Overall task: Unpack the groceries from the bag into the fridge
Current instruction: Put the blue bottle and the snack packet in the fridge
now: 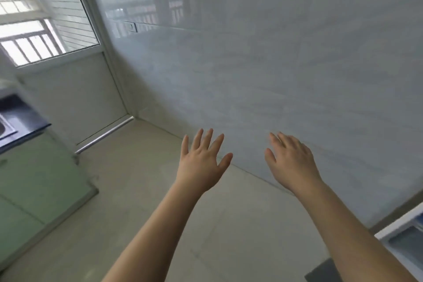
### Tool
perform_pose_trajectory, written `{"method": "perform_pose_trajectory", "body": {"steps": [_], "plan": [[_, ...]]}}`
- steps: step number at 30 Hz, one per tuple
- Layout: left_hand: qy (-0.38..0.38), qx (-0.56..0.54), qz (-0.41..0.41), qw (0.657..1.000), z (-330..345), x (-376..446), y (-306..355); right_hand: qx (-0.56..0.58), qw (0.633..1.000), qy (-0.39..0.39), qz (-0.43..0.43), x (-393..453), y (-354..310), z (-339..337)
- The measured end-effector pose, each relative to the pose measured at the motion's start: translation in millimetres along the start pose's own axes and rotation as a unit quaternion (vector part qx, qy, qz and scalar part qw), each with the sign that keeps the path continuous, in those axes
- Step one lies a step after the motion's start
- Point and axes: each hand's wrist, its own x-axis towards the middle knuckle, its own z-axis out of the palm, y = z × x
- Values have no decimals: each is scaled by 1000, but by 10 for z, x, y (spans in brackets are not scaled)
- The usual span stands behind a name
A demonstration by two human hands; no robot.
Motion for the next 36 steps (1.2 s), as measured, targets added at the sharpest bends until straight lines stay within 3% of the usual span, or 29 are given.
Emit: {"method": "perform_pose_trajectory", "body": {"steps": [8, 22, 30, 36], "plan": [[17, 11, -95, 995, -158, -223, -939, 1, 994, -7, -108, 320, -1059, 74], [10, 52, -248, 967, -221, 28, -1672, 31, 952, -34, -304, 1215, -2092, 270], [32, 43, -381, 923, -306, -150, -1949, 62, 912, -61, -401, 1532, -2660, 429], [25, 60, -483, 873, -446, -801, -2244, 88, 857, -85, -501, 1333, -3397, 507]]}}
